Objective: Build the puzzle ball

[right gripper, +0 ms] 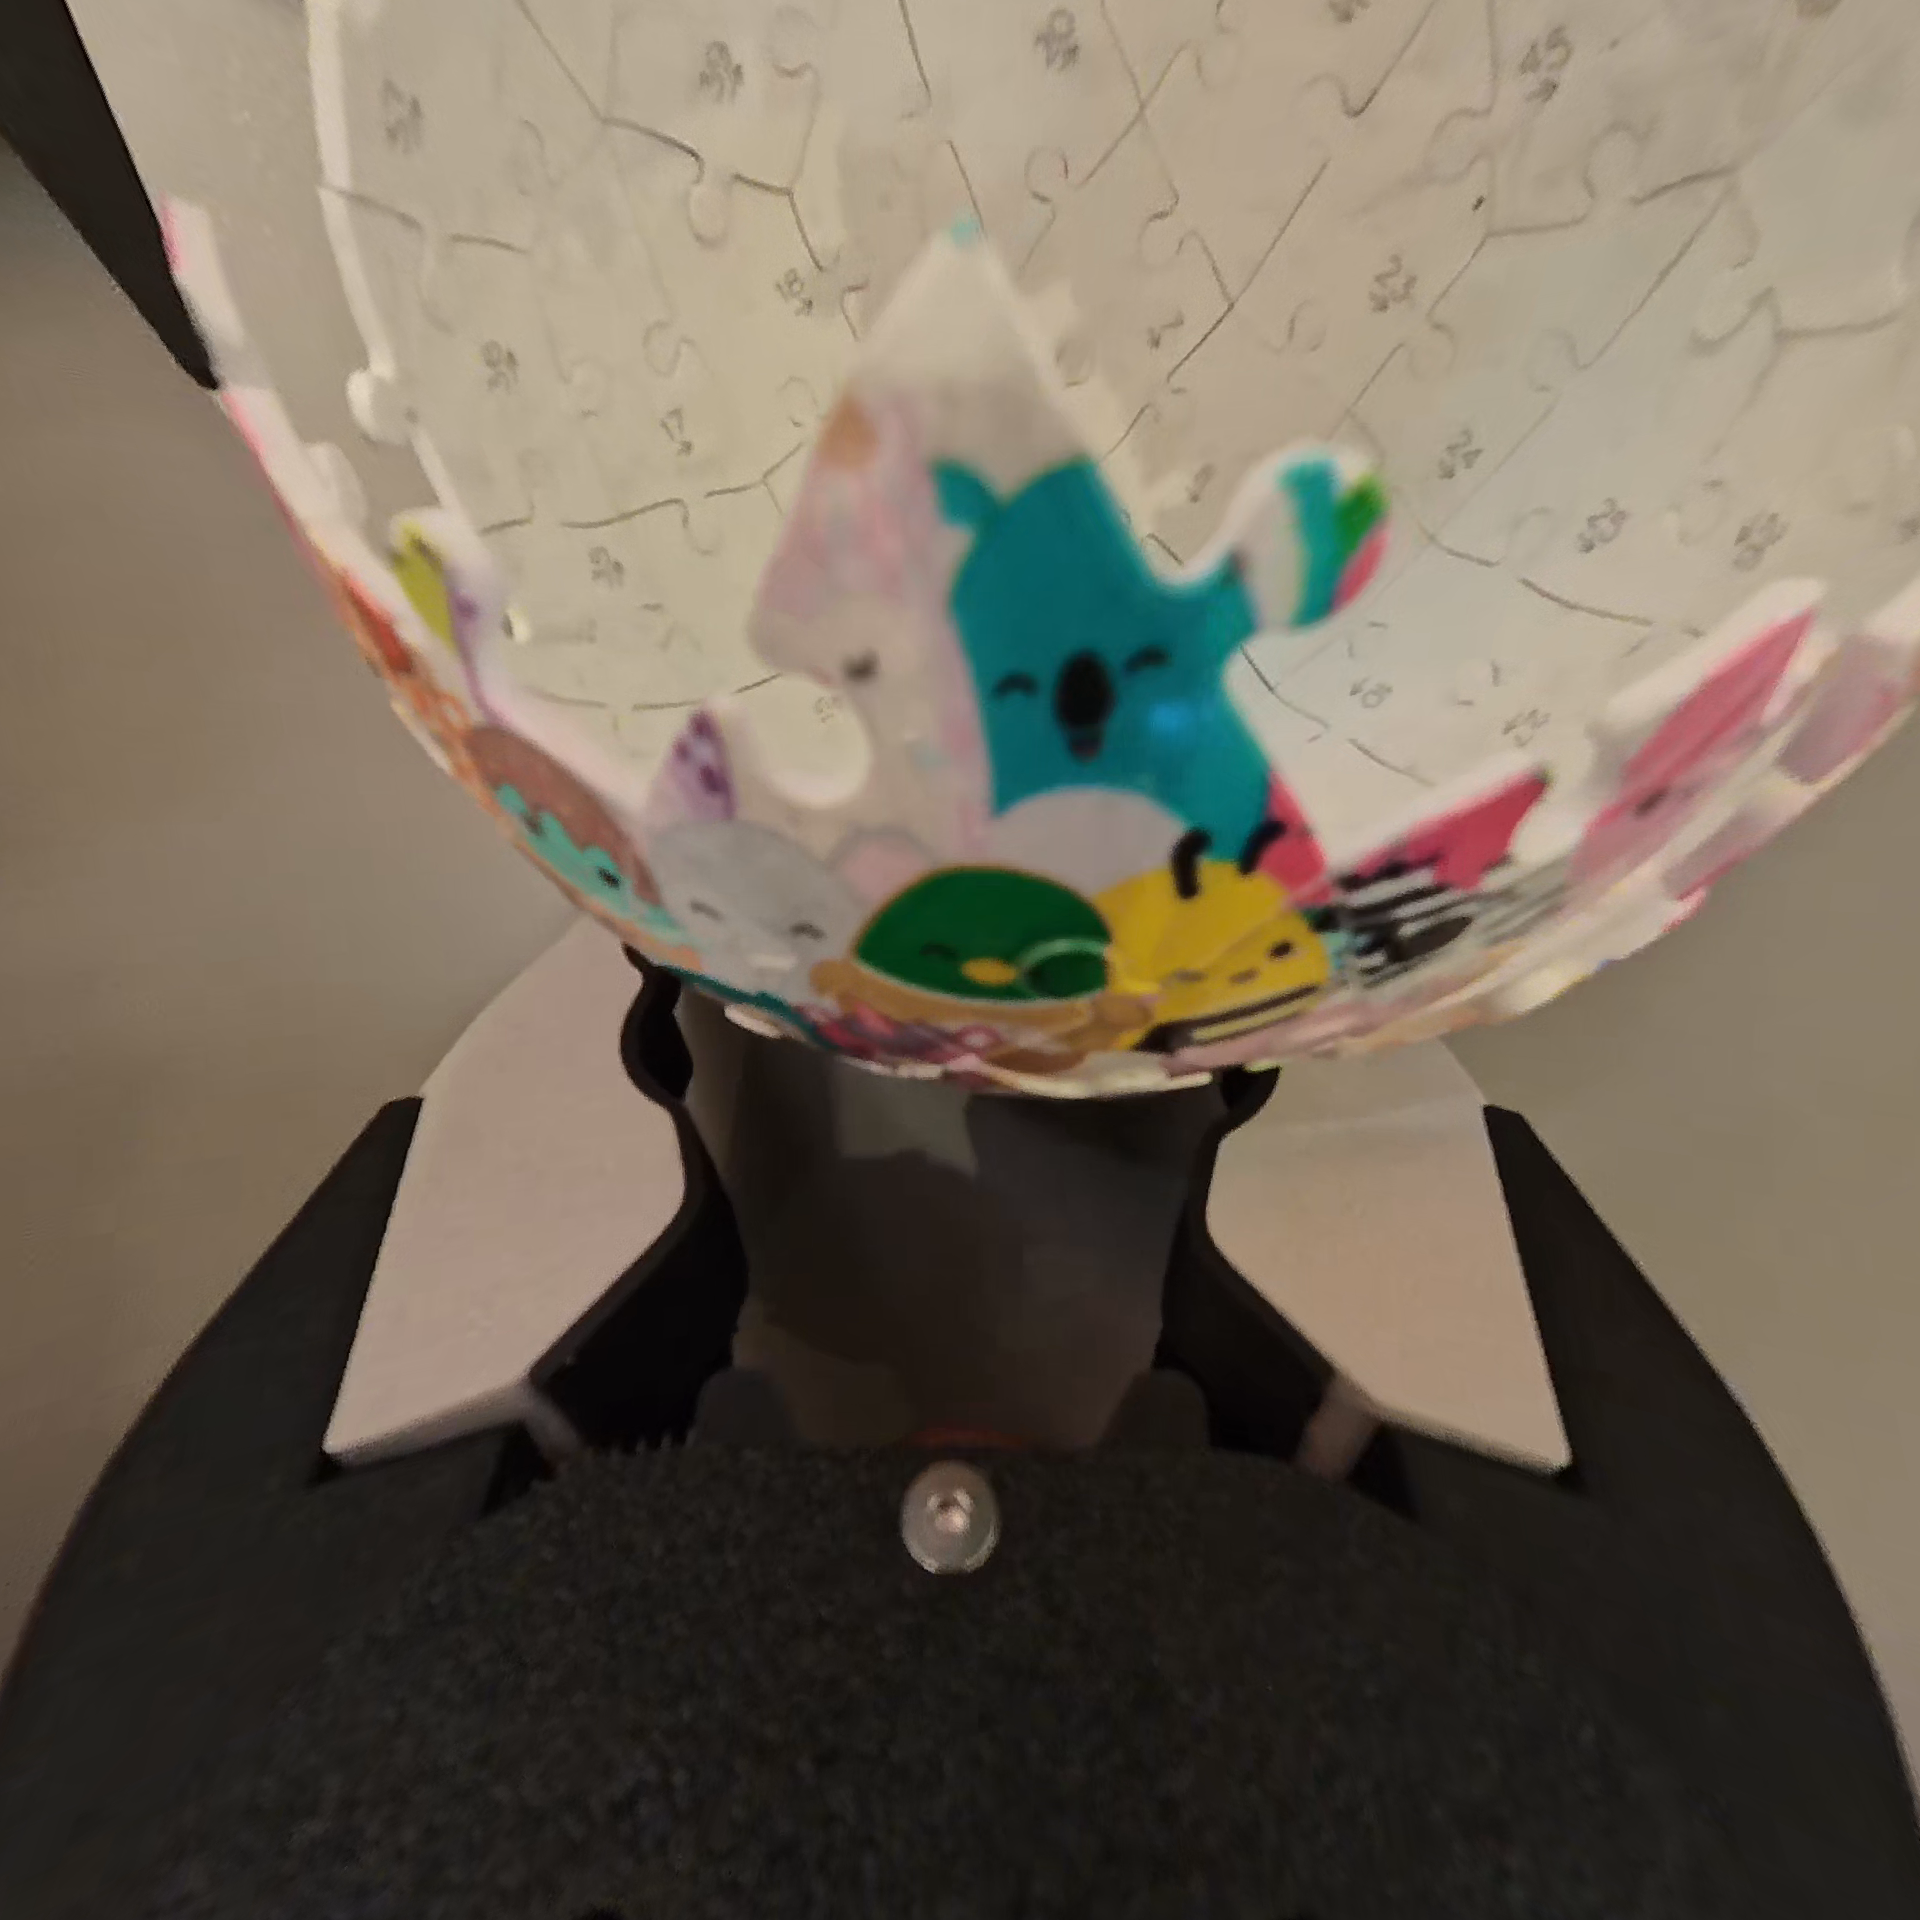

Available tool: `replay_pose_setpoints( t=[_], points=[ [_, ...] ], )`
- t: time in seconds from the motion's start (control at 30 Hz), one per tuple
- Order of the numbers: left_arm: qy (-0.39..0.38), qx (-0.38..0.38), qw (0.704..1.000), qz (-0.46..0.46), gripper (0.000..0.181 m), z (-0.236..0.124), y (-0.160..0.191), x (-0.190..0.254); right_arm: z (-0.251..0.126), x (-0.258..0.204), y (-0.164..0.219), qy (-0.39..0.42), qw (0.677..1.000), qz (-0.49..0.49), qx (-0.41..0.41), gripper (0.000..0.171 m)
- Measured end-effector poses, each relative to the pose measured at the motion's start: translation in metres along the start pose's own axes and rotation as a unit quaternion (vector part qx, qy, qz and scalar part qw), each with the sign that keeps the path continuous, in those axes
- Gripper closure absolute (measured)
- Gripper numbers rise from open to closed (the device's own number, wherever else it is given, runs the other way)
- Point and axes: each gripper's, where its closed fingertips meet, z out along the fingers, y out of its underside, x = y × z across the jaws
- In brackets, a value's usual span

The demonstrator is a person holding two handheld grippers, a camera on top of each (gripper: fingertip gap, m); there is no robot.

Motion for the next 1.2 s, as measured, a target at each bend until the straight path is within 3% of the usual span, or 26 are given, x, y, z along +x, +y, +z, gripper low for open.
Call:
replay_pose_setpoints(
  t=[0.33, 0.57, 0.67, 1.0, 1.2],
  points=[
    [-0.016, -0.014, 0.999, 0.032, 0.09, -0.012, 0.027, 0.058, -0.004, -0.07, 0.014, 0.02, 1.0, -0.014, -0.01, 0.07],
    [-0.158, 0.017, 0.981, 0.109, 0.088, -0.042, 0.023, 0.025, -0.026, -0.055, 0.014, 0.144, 0.986, -0.08, 0.017, 0.066],
    [-0.18, 0.028, 0.97, 0.159, 0.088, -0.045, 0.01, 0.023, -0.033, -0.054, -0.003, 0.163, 0.982, -0.087, 0.049, 0.066],
    [-0.141, 0.039, 0.979, 0.139, 0.087, -0.047, 0.0, 0.031, -0.036, -0.054, -0.013, 0.163, 0.983, -0.049, 0.069, 0.066],
    [-0.06, 0.029, 0.995, 0.081, 0.084, -0.053, 0.001, 0.042, -0.036, -0.065, -0.016, 0.086, 0.994, 0.031, 0.059, 0.066]
  ],
)
